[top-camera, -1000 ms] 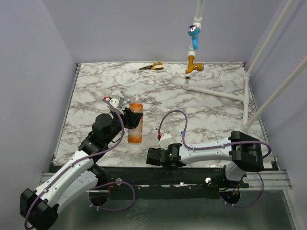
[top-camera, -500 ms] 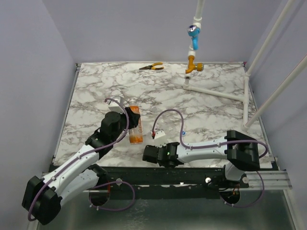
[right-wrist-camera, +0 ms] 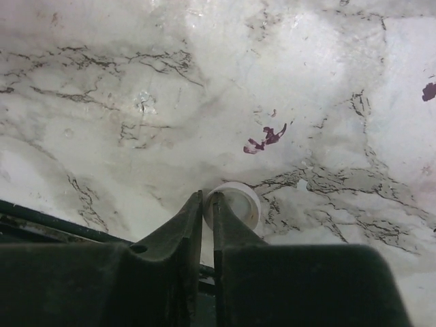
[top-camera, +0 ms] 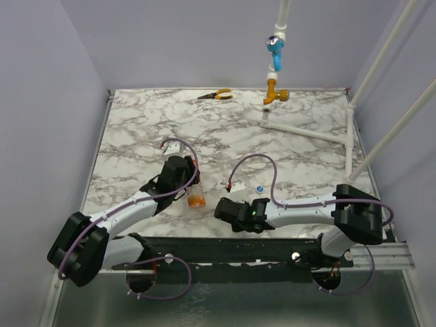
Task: Screw on the bottle caps
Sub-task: Place the plastic bottle at the center of the board.
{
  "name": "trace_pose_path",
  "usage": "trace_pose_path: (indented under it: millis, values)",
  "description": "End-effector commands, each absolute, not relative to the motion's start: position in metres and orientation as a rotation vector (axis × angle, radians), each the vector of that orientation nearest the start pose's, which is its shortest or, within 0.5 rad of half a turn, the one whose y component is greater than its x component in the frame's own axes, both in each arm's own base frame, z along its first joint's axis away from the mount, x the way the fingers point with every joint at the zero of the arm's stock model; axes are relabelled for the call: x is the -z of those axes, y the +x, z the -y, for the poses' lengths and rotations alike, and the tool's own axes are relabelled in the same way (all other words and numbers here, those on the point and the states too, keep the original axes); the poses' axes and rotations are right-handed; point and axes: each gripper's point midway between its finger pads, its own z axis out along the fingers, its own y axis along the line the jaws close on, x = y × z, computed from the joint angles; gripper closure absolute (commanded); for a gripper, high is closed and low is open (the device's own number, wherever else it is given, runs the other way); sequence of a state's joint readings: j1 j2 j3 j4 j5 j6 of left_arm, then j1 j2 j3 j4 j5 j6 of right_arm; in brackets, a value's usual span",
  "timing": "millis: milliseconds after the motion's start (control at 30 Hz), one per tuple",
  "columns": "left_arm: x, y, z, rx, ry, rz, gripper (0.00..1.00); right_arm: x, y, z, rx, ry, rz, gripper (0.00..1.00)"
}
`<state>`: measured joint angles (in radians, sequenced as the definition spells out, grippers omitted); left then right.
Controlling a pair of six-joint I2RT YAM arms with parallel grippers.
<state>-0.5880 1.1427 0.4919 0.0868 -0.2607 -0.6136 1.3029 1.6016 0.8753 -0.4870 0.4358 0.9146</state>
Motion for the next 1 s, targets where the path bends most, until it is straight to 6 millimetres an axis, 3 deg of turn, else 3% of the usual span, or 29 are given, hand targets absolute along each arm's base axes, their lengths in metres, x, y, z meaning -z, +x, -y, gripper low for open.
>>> trace_pose_path:
  millis: [0,167,367,467,633,767,967]
  values:
    - [-0.078,0.3,0.162,0.401,-0.249,-2.128,0.55,-0.014,0.113,-0.29,-0.277,-0.371,-2.631,0.9]
    - [-0.064,0.306,0.164,0.384,-0.257,-2.145,0.37,-0.032,0.12,-0.285,-0.362,-0.298,-2.629,0.99]
    - [-0.055,0.315,0.167,0.375,-0.244,-2.153,0.2,-0.072,0.137,-0.297,-0.608,-0.209,-2.592,0.99]
    - [-0.06,0.321,0.168,0.374,-0.238,-2.136,0.02,-0.091,0.147,-0.305,-0.758,-0.172,-2.57,0.99]
    - [-0.095,0.335,0.173,0.398,-0.194,-2.05,0.01,-0.134,0.162,-0.316,-1.052,-0.143,-2.498,0.99]
    - [-0.133,0.346,0.18,0.427,-0.125,-1.97,0.01,-0.164,0.179,-0.311,-1.236,-0.094,-2.436,0.99]
    - [-0.16,0.354,0.181,0.456,-0.072,-1.918,0.01,-0.202,0.197,-0.299,-1.518,-0.041,-2.323,0.99]
